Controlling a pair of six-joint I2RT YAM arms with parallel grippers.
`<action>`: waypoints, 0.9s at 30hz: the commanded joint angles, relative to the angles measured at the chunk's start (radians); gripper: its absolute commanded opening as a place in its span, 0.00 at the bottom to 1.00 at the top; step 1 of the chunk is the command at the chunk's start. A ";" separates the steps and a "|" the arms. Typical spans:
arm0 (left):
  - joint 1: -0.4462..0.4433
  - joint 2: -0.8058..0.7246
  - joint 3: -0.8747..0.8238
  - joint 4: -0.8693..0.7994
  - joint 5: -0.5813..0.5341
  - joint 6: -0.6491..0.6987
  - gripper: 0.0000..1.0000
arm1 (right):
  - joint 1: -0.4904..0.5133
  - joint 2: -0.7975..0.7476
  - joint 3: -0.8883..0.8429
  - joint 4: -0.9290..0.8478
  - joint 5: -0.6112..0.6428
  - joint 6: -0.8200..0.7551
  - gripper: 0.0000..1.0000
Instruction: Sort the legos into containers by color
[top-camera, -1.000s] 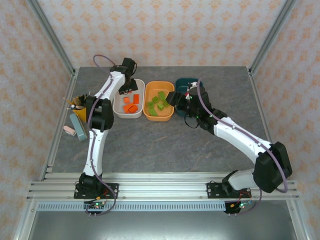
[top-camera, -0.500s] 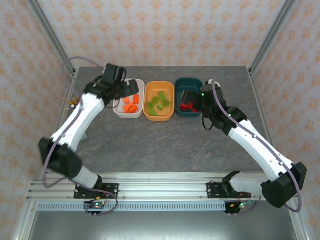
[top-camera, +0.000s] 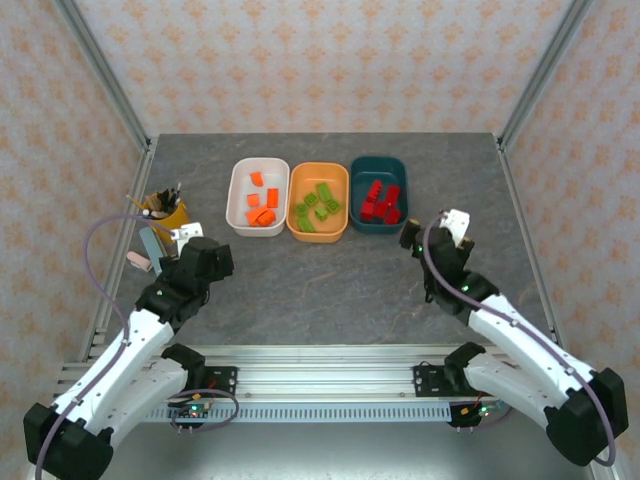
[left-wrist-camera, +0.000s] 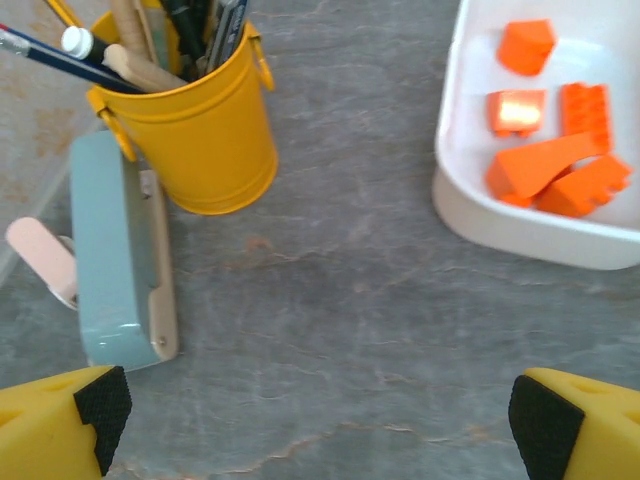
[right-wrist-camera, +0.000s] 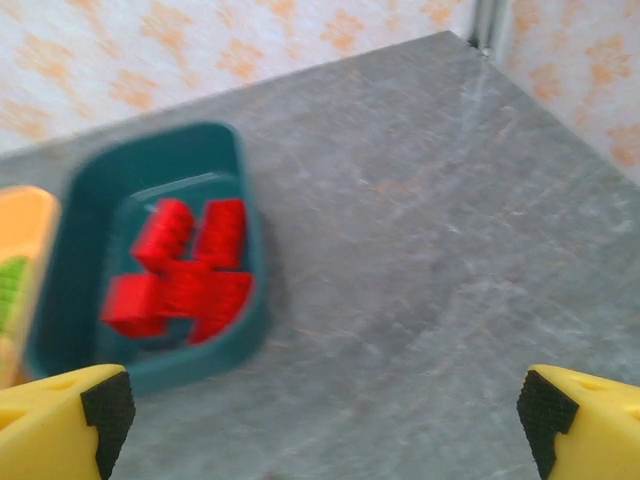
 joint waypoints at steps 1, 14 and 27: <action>0.020 -0.001 -0.080 0.232 -0.111 0.157 1.00 | -0.028 0.028 -0.081 0.329 0.139 -0.179 1.00; 0.245 0.585 -0.042 0.844 0.065 0.291 1.00 | -0.353 0.496 0.071 0.453 -0.162 -0.271 1.00; 0.293 0.713 -0.194 1.307 0.176 0.270 1.00 | -0.521 0.632 -0.135 0.933 -0.475 -0.306 1.00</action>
